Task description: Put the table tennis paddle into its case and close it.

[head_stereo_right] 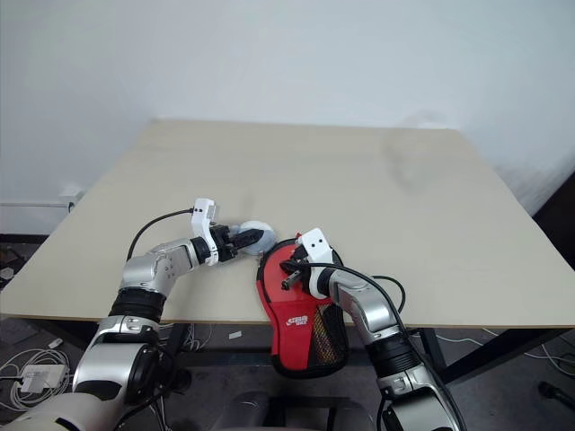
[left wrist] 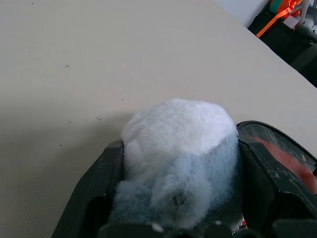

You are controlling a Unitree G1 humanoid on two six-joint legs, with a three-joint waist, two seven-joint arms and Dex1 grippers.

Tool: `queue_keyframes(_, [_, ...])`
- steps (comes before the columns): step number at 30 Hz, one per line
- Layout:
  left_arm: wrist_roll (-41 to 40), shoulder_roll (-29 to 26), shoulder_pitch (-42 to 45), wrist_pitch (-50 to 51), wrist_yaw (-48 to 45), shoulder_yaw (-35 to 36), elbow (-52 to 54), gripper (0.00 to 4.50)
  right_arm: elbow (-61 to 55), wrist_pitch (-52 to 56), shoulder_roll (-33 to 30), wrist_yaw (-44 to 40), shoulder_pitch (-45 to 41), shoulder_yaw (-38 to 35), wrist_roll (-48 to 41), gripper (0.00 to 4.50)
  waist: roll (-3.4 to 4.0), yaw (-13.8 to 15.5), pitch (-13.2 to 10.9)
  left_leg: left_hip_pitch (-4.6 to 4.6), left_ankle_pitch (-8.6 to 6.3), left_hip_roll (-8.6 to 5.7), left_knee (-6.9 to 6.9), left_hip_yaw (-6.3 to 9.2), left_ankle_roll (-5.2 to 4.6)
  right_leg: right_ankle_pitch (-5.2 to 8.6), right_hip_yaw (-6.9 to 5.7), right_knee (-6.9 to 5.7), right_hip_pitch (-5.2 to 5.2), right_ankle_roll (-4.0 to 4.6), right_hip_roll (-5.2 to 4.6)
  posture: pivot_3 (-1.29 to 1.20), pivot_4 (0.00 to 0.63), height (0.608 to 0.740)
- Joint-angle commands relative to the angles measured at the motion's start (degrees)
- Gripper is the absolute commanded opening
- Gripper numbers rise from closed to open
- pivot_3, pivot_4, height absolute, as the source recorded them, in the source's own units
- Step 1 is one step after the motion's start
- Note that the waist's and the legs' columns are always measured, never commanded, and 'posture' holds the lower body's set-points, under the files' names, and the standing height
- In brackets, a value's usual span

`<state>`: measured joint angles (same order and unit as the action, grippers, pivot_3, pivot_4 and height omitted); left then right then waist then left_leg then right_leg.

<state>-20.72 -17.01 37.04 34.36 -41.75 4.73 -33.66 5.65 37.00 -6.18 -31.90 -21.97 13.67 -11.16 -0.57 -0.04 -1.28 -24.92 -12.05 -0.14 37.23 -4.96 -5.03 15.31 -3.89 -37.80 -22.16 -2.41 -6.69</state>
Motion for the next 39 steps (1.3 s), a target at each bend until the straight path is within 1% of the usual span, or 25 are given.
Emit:
queue_keyframes(1, [0.25, 0.90, 1.36, 0.69, -0.09, -0.45, -0.60, 2.07, 0.36, 1.56, 0.13, 0.13, 0.80, 0.64, -0.15, 0.00, -0.01, 0.01, 0.02, 0.00, 0.00, 0.00, 0.00, 0.00, 0.00, 0.00, 0.00, 0.00, 0.00, 0.00, 0.00, 0.00, 0.000, 0.707])
queue_keyframes(7, [0.31, 1.78, 2.78, 1.06, -0.07, -0.43, -1.49, 0.50, 0.66, 2.08, 0.17, 0.16, 0.74, 0.57, -0.06, 0.00, -0.02, 0.03, 0.03, 0.00, 0.00, -0.01, 0.00, 0.00, 0.00, 0.00, 0.00, 0.00, 0.00, 0.00, -0.01, 0.00, 0.000, 0.707])
queue_keyframes(9, [0.64, 2.07, 3.08, 0.66, -0.32, -0.89, -1.27, 0.20, 0.80, 2.08, 0.12, 0.12, 0.75, 0.65, 0.04, 0.00, -0.02, 0.02, 0.03, 0.00, 0.00, -0.01, 0.00, 0.00, 0.00, 0.00, 0.00, 0.00, 0.00, 0.00, -0.01, 0.00, 0.000, 0.707])
queue_keyframes(14, [2.05, 2.67, 4.65, -0.54, -0.01, -1.92, -1.20, 0.15, 1.14, 2.15, 0.04, 0.02, 0.67, 0.95, 0.27, 0.00, -0.03, 0.10, 0.04, 0.00, 0.00, -0.02, 0.00, 0.01, 0.00, 0.00, -0.01, 0.00, 0.01, 0.00, -0.02, 0.00, 0.000, 0.707])
queue_keyframes(18, [4.07, 2.63, 6.62, -2.12, 0.32, -2.85, -3.53, 0.15, 1.40, 2.14, 0.04, -0.08, 0.64, 1.23, 0.51, 0.00, -0.03, 0.11, 0.04, 0.00, 0.00, -0.04, 0.01, 0.02, 0.00, 0.00, -0.03, -0.01, 0.02, 0.00, -0.02, 0.00, 0.000, 0.707])
queue_keyframes(33, [9.54, 3.38, 17.41, -12.98, 2.26, -2.10, -21.19, 0.15, 1.46, 2.29, -0.24, -0.61, 0.50, 1.96, 1.07, 0.00, -0.04, 0.09, 0.05, 0.00, 0.00, -0.03, 0.04, 0.03, 0.00, 0.00, -0.04, -0.02, 0.02, 0.00, -0.03, 0.00, 0.000, 0.707])
queue_keyframes(39, [10.18, 4.22, 20.23, -17.67, 5.28, -0.62, -26.73, 0.15, 1.19, 2.46, -0.42, -0.73, 0.65, 2.47, 1.08, 0.00, -0.05, 0.08, 0.05, 0.00, 0.00, -0.03, 0.06, 0.05, -0.01, 0.00, -0.04, -0.03, 0.01, 0.00, -0.05, 0.00, 0.000, 0.707])
